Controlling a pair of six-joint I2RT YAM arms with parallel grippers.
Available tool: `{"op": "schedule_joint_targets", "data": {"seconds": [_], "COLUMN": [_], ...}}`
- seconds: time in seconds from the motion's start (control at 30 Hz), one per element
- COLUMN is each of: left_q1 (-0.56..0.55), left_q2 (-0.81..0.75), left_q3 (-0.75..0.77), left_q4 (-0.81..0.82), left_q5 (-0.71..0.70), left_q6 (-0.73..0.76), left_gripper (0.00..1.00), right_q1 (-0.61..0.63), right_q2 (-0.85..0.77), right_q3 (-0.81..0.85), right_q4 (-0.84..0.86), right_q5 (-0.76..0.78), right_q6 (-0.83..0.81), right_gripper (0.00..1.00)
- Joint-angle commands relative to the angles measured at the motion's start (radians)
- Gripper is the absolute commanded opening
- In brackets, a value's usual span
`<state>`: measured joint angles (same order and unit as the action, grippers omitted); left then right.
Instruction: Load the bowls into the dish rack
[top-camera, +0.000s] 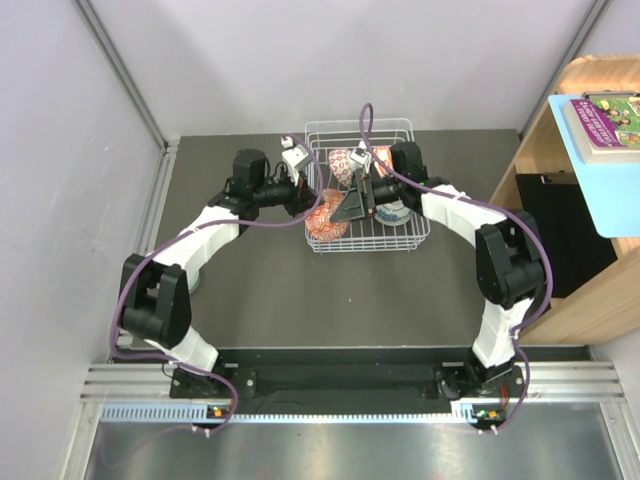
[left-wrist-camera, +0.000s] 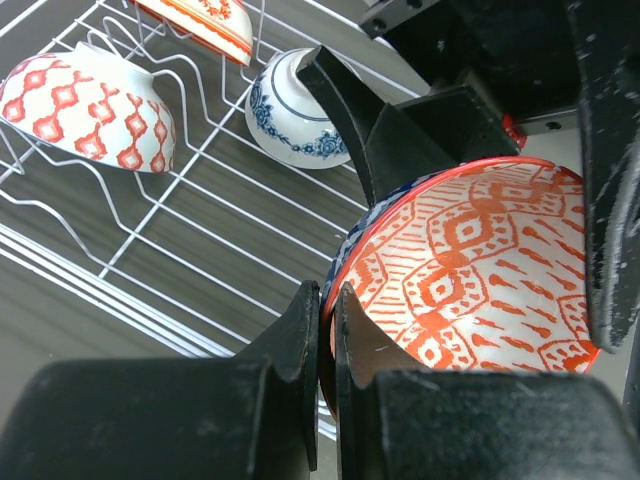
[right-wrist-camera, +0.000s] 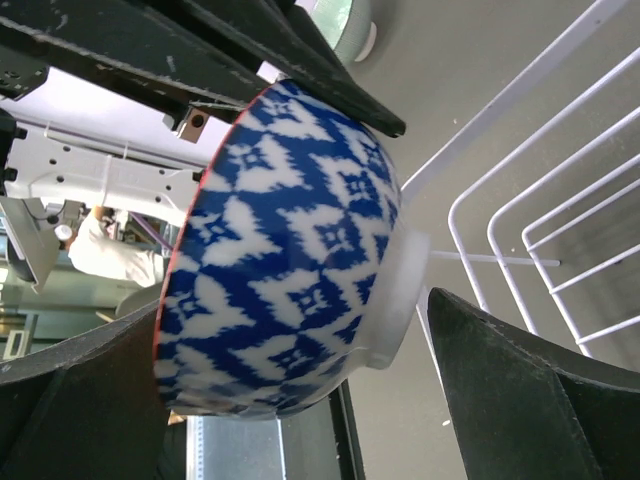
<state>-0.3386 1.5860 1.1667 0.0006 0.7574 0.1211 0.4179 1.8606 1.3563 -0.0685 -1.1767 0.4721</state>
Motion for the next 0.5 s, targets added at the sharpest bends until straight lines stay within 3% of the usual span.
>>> {"op": "schedule_joint_targets", "data": {"seconds": [0.0,0.47], "left_q1": [-0.005,-0.026], "left_q2": [-0.049,-0.018], "left_q3": [0.014,0.005], "left_q4": [0.084,0.084], "left_q5": [0.017,0.011], "left_q6": [-0.018,-0.001], "left_gripper": [0.00,0.00], "right_q1": [0.013,0.013], "right_q2": [0.011,-0.011], "right_q3": [0.044,0.049], "right_q4": [0.026,0.030], "right_q5": [-0.018,-0.035], "right_q6": [-0.026,-0.012], "right_gripper": [1.00,0.97]}}
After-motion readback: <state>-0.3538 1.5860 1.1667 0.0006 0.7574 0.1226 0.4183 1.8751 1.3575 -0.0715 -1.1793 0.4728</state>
